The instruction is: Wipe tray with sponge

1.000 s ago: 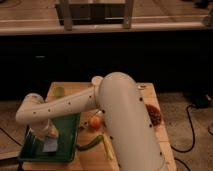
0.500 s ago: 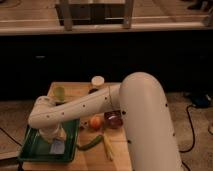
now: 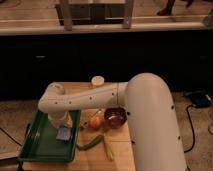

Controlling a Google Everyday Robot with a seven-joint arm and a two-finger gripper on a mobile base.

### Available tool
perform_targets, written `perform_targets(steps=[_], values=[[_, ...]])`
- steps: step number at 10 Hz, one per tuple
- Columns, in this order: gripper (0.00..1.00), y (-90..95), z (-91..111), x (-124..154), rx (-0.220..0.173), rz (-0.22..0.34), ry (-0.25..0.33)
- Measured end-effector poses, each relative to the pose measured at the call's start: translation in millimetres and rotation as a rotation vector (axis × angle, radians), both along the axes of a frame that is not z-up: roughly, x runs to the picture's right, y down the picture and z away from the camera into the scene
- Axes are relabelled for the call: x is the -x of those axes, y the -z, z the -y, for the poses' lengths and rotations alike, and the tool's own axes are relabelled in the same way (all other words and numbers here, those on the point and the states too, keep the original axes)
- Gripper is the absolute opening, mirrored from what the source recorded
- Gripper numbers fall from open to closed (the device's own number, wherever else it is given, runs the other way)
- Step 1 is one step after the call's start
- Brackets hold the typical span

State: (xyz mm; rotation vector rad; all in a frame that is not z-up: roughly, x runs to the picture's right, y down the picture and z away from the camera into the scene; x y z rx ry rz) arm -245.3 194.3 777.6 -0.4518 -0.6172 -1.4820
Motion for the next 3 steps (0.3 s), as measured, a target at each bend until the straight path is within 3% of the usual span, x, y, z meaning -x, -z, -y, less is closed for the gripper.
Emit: perform_targets(steps=[3], values=[[0.00,4.3,2.7,49.3,-0.009,0.066,0.046]])
